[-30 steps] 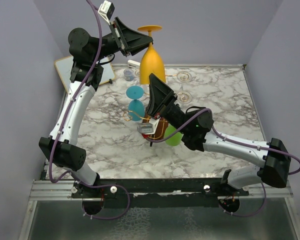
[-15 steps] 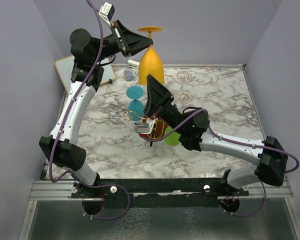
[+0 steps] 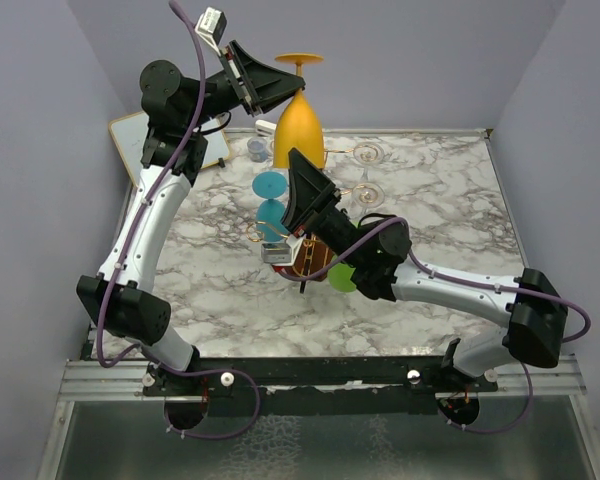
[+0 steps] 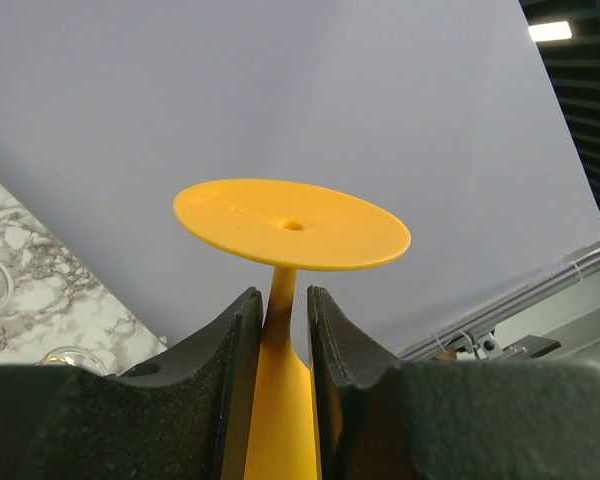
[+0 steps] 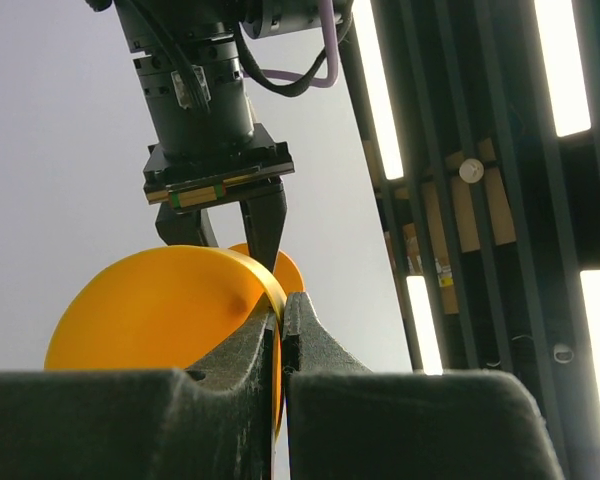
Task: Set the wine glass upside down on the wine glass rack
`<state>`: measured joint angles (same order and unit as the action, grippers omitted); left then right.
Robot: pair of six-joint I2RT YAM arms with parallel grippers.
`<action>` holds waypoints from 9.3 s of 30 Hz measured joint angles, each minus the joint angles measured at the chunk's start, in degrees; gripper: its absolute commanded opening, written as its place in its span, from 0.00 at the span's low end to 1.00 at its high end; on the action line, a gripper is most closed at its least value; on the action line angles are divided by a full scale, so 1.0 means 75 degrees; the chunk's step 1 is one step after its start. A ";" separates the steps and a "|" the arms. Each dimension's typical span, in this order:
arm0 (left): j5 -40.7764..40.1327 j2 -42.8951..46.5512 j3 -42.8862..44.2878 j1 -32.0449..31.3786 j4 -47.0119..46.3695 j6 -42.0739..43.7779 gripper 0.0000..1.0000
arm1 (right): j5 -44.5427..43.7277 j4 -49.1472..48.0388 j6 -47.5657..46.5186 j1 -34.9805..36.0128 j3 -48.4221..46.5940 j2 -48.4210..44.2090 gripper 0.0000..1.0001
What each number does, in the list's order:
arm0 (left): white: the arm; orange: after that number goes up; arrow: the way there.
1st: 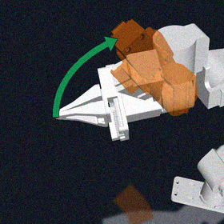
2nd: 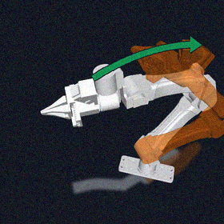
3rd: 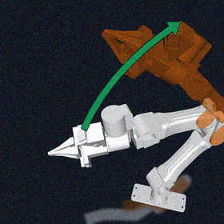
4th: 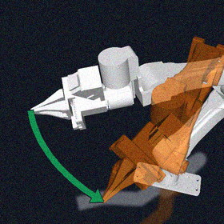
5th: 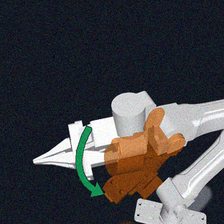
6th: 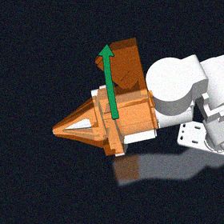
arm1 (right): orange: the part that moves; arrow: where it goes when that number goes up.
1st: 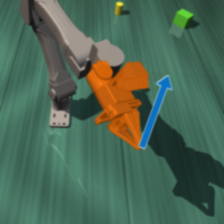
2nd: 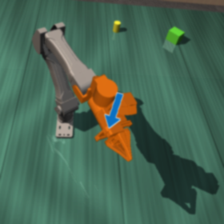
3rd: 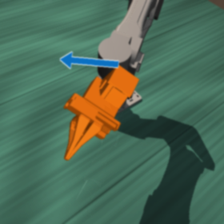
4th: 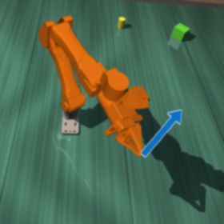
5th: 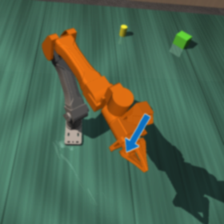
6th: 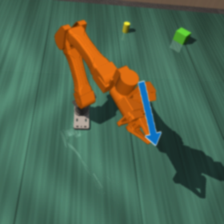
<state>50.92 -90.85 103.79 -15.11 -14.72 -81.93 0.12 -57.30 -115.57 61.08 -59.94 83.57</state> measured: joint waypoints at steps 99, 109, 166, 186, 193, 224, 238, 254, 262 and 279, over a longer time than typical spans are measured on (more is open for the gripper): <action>-0.0134 0.5861 -0.3617 0.1507 0.4948 0.9772 0.00 | -0.3716 0.6312 1.1523 -0.1804 -0.2337 -0.2754 0.99; 0.1915 0.6953 -0.6304 0.1507 0.5321 1.0585 0.00 | -0.3002 0.8309 1.5064 -0.3722 -0.2623 -0.2361 0.99; -0.2326 0.7306 -1.2677 -0.1102 -0.4852 0.8862 0.00 | -0.2868 0.9346 1.5964 -0.3748 -0.2229 -0.2629 0.99; -0.3147 0.6633 -1.2700 -0.1090 -0.5712 0.9075 0.00 | -0.2649 0.9404 1.5915 -0.3748 -0.2241 -0.2629 0.99; -0.3535 0.6624 -1.2823 -0.0968 -0.5721 0.9361 0.00 | -0.2524 0.9404 1.5918 -0.3748 -0.2241 -0.2629 0.99; -0.3541 0.8224 -1.2829 -0.0545 -0.4179 0.9675 0.00 | -0.2483 0.9401 1.5891 -0.3748 -0.2241 -0.2629 0.99; -0.2020 0.8501 -1.2954 -0.0414 -0.3934 0.9635 0.09 | -0.2486 0.9355 1.5889 -0.3748 -0.2224 -0.2629 0.99; -0.1495 0.8390 -1.2878 -0.0417 -0.2970 1.0121 0.53 | -0.2486 0.9296 1.5993 -0.3748 -0.2084 -0.2471 0.99; -0.1547 0.8393 -1.2488 -0.0417 -0.2031 1.0550 0.92 | -0.2486 0.9288 1.6002 -0.3748 -0.2084 -0.2407 0.99; -0.1848 0.8612 -1.1336 -0.0414 0.0061 1.0891 0.99 | -0.2483 0.9232 1.5967 -0.3748 -0.2084 -0.2393 0.99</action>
<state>37.06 -26.26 18.76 -18.22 -14.26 -0.25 -18.50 11.94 4.19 32.97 -75.57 65.63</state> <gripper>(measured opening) 0.991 0.994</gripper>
